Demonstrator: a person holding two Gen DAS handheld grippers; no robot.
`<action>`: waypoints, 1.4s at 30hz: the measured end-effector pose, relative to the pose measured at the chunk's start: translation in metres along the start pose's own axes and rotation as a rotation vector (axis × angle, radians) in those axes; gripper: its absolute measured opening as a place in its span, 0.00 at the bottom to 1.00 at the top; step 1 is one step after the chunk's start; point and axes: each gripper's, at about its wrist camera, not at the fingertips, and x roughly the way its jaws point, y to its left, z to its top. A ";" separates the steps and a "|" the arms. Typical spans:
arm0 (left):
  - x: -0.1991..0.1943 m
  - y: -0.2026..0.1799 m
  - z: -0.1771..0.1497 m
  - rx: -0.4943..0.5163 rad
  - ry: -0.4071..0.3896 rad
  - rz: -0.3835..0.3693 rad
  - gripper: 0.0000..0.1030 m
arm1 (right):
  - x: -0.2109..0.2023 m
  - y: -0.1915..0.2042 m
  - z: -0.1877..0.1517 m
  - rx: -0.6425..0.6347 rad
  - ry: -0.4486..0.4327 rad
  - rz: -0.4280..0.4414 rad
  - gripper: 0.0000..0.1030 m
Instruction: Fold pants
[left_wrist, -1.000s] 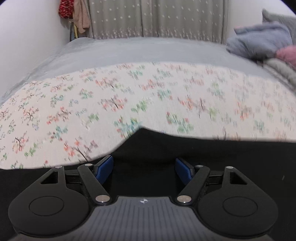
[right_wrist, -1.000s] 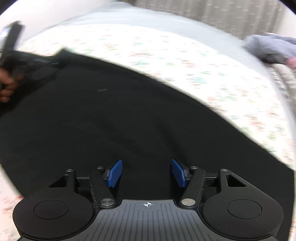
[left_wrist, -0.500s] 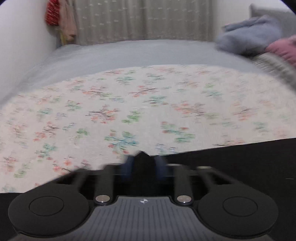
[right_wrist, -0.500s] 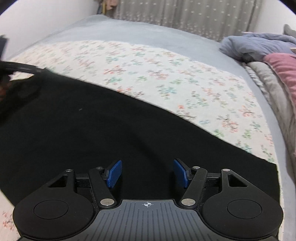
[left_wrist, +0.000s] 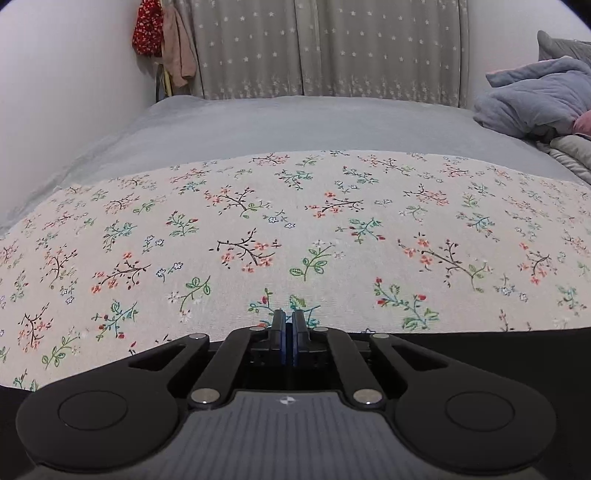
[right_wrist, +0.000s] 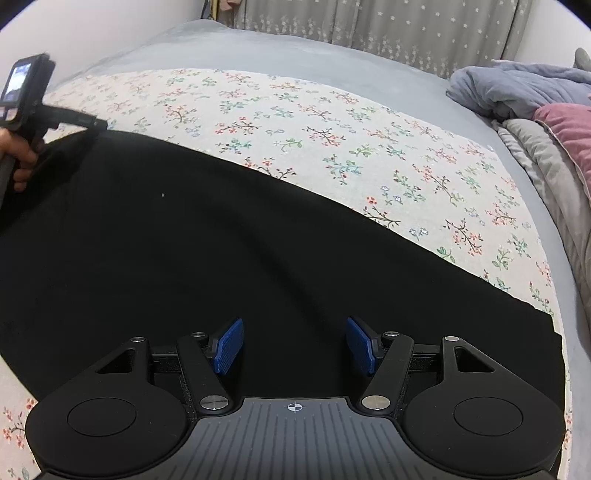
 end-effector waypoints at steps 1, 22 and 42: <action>-0.001 0.000 -0.002 0.002 -0.005 -0.022 0.25 | 0.001 -0.001 0.000 -0.002 0.003 -0.009 0.60; -0.126 0.010 -0.060 -0.215 0.202 -0.203 0.95 | -0.075 -0.244 -0.128 0.726 -0.047 -0.076 0.47; -0.124 -0.021 -0.081 -0.150 0.202 -0.246 0.94 | -0.063 -0.223 -0.142 0.568 0.033 -0.053 0.20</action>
